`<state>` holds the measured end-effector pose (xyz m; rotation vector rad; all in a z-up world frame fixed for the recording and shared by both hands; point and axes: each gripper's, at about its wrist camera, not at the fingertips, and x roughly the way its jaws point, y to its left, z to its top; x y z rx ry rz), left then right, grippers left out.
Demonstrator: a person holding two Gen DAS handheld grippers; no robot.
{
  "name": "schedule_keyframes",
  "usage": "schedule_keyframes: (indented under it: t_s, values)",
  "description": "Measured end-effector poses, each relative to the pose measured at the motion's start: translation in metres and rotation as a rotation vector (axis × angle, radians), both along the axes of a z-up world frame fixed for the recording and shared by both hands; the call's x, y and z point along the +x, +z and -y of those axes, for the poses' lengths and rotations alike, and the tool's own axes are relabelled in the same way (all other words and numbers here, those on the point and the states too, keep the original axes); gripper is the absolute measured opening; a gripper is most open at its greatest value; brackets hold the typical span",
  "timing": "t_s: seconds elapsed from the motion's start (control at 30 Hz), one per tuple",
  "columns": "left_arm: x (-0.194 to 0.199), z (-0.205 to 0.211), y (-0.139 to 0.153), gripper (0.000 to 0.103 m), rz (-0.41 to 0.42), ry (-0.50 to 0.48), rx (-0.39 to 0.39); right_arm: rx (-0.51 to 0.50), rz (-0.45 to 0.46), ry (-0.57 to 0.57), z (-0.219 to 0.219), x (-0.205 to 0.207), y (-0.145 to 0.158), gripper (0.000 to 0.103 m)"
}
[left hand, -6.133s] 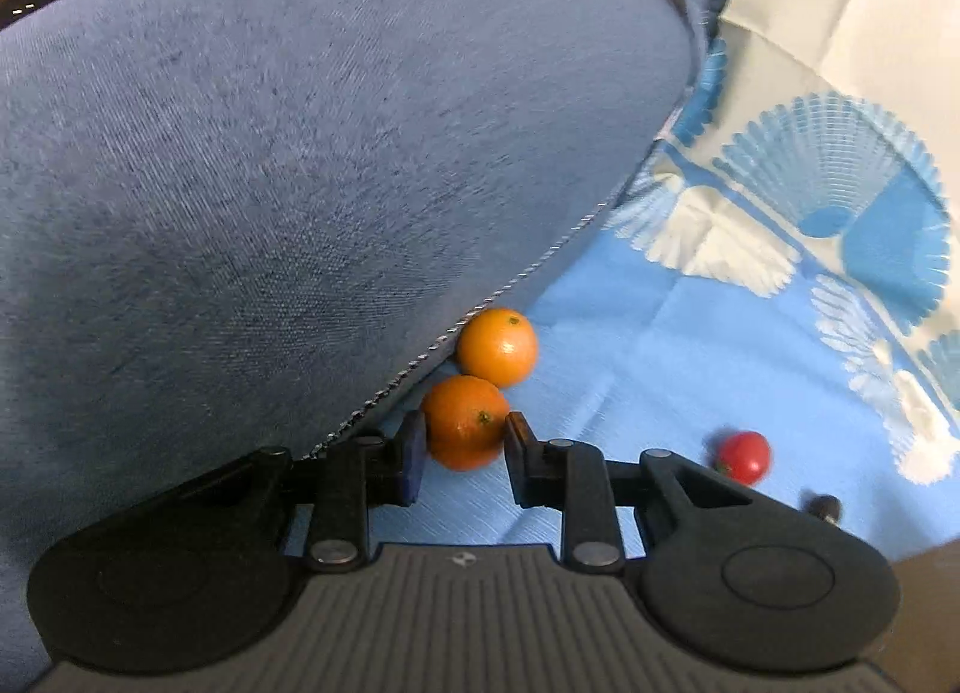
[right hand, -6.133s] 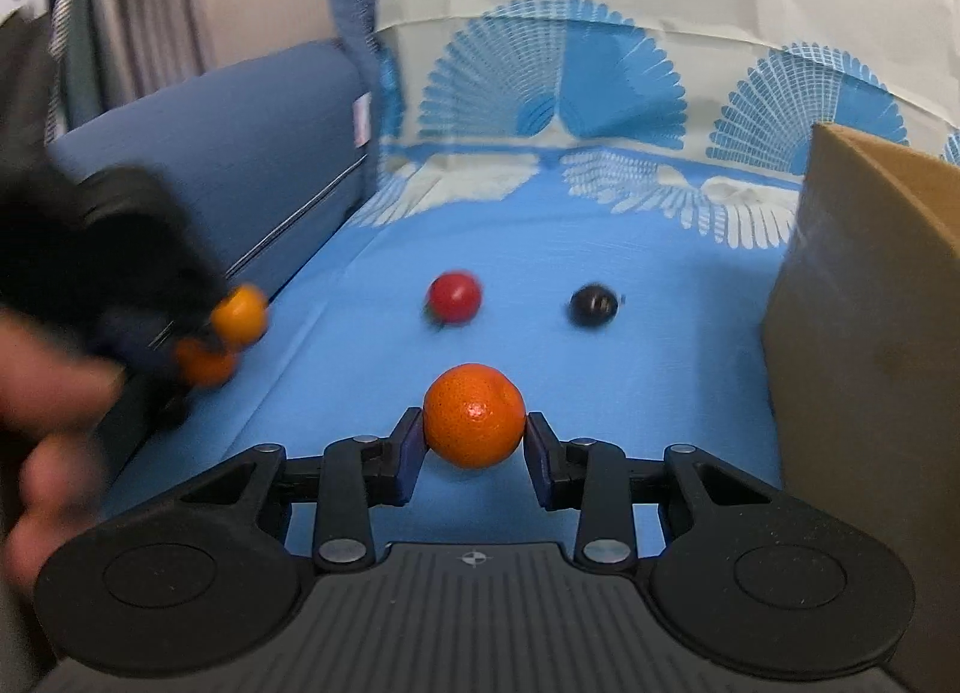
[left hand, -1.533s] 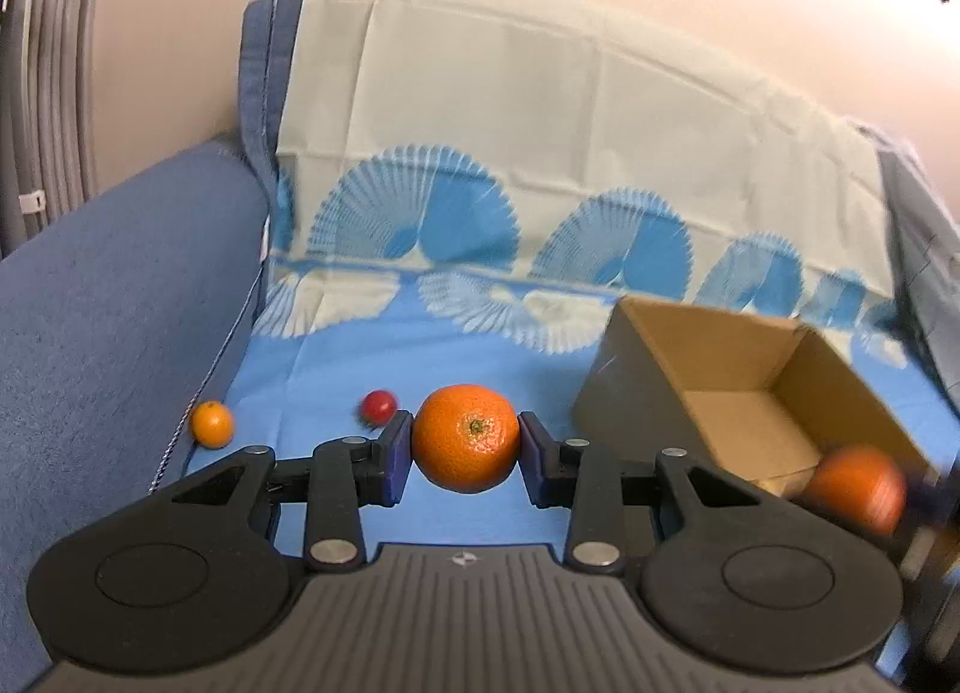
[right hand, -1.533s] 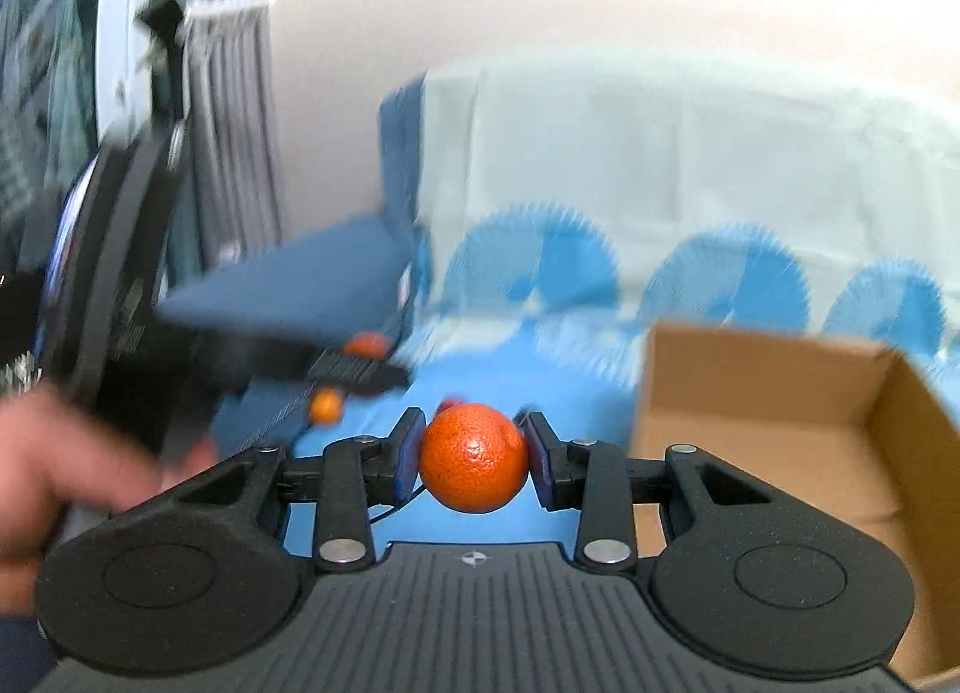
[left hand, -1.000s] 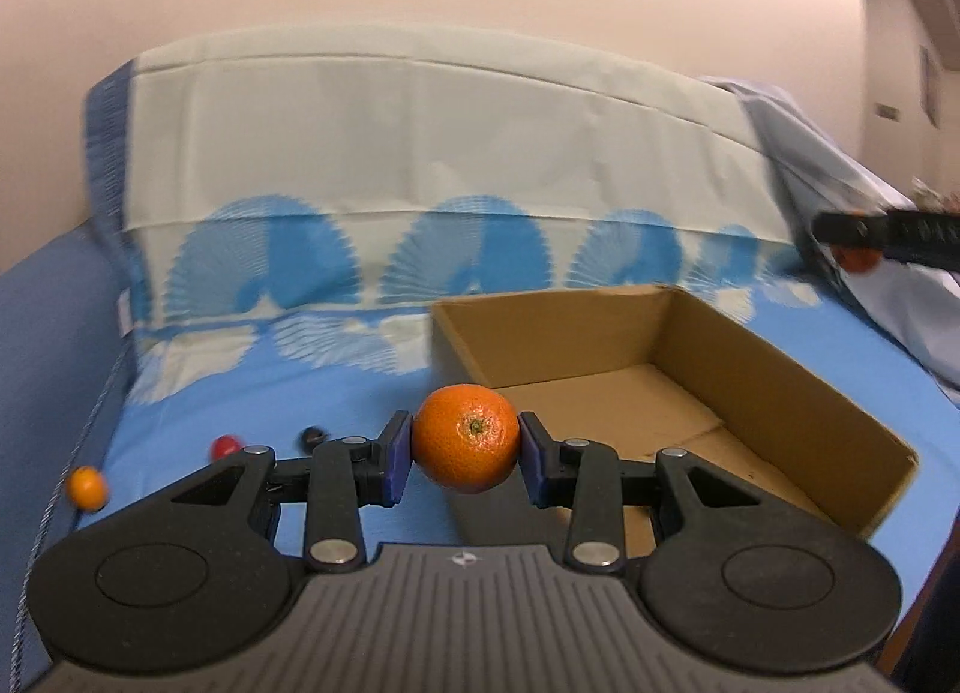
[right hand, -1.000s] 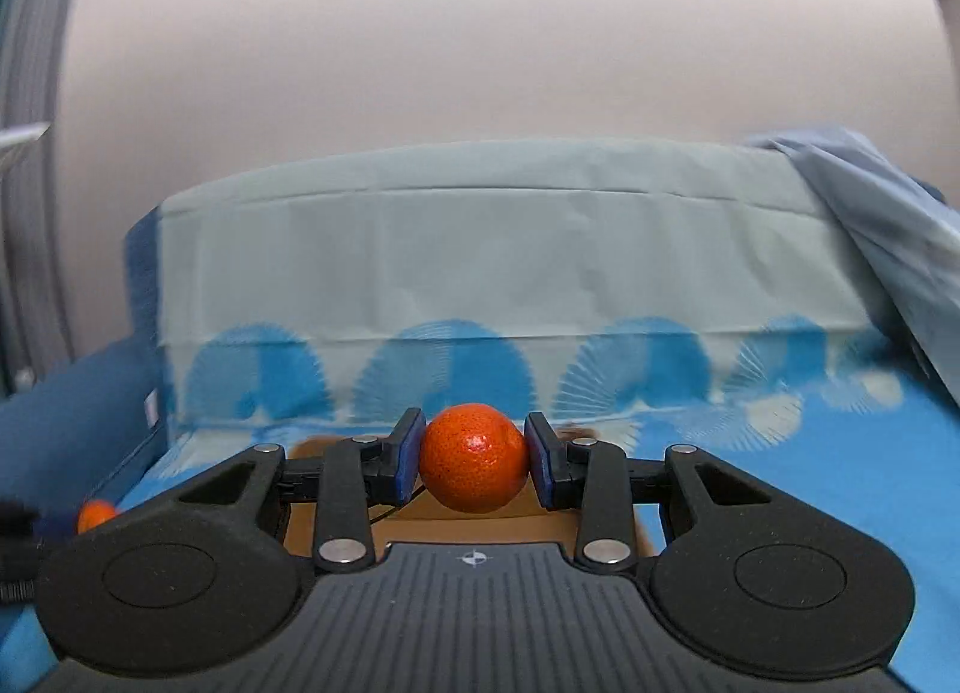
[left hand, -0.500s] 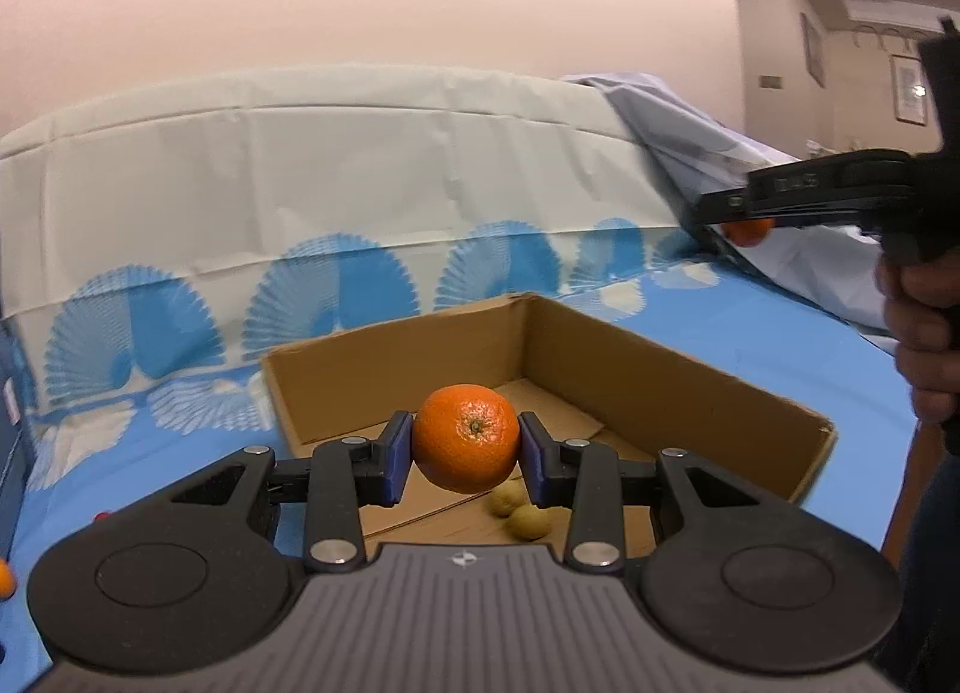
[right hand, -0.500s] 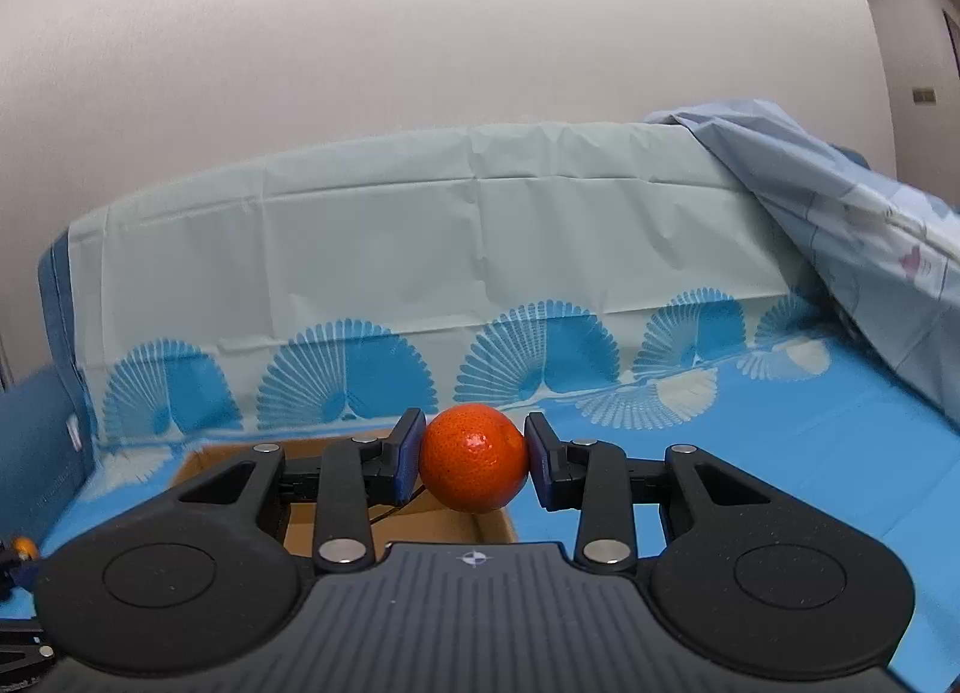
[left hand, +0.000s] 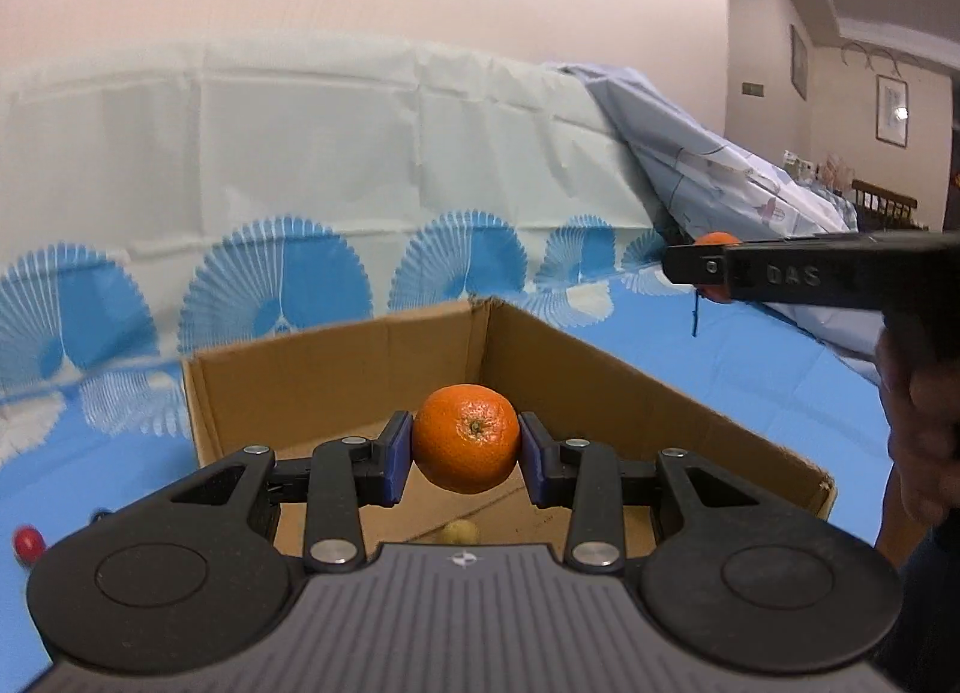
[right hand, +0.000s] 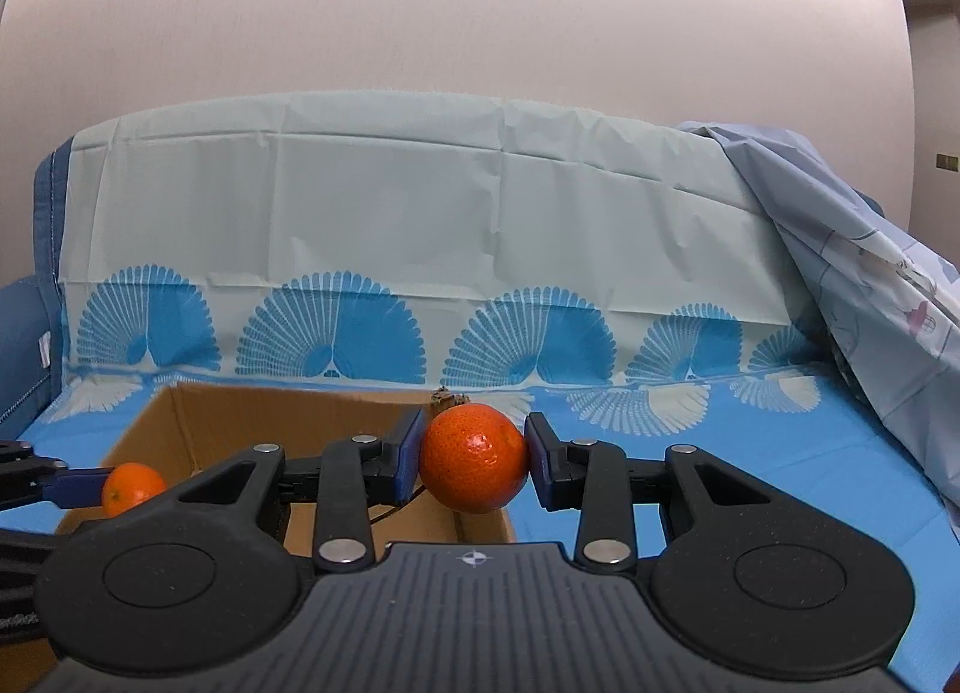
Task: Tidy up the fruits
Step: 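Carry both held oranges over the cardboard box with both grippers, then open both grippers to drop the oranges into the box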
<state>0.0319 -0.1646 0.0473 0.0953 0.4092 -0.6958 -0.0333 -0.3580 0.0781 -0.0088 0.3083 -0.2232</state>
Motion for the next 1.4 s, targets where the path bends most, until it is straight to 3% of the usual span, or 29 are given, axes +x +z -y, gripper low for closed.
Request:
schedule_keyframes:
  t_s: [0.5, 1.3, 1.4]
  values:
    - [0.016, -0.001, -0.001, 0.041, -0.051, 0.057, 0.039, 0.008, -0.031, 0.028, -0.011, 0.018, -0.005, 0.038]
    - [0.018, -0.002, -0.002, 0.042, -0.056, 0.070, 0.036, -0.001, -0.066, 0.039, -0.018, 0.025, -0.008, 0.038]
    - [0.020, -0.002, -0.001, 0.047, -0.073, 0.068, 0.035, 0.004, -0.087, 0.038, -0.016, 0.029, -0.010, 0.041]
